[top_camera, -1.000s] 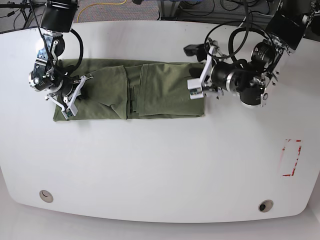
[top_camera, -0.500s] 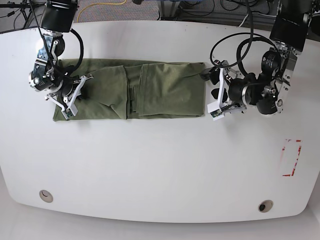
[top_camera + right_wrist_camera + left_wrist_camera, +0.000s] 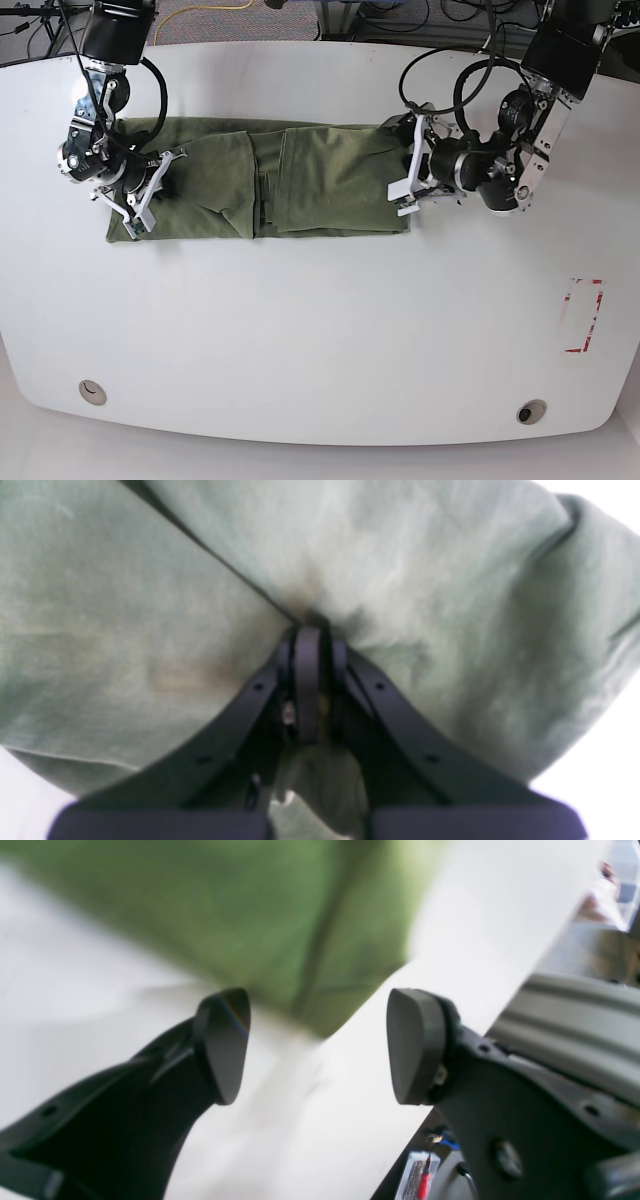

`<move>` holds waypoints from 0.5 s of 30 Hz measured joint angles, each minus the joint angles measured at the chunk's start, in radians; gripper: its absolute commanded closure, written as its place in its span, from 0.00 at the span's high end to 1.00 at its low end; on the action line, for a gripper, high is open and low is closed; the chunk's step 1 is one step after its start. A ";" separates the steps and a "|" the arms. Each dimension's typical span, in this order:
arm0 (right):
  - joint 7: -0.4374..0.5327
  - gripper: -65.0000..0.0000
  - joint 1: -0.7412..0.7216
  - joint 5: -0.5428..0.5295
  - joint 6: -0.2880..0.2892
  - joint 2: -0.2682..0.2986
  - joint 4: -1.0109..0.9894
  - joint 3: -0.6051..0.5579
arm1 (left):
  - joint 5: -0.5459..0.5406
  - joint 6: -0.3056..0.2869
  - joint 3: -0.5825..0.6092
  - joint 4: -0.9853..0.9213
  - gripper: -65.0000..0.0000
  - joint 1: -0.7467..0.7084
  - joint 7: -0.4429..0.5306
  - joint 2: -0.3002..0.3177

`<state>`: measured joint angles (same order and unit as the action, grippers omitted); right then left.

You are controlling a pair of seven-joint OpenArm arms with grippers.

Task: Fold the T-shirt properly
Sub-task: 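Open the left gripper and press the folded section flat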

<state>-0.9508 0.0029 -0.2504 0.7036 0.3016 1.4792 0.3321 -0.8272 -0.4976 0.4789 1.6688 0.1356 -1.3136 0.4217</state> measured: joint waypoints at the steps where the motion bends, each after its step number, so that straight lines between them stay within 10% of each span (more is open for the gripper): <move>1: 0.000 0.05 0.000 0.000 0.000 0.000 0.000 0.000 | -0.006 0.000 0.009 -0.001 0.60 0.000 0.008 -0.001; 15: 0.000 0.05 0.000 0.003 0.000 0.000 0.000 0.000 | -0.011 -0.082 0.126 0.003 0.60 -0.008 0.001 -0.001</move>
<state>-0.9504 0.0029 -0.2470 0.7033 0.3016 1.4792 0.3321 -0.8379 -0.5797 0.6052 1.6714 0.1280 -1.3128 0.4210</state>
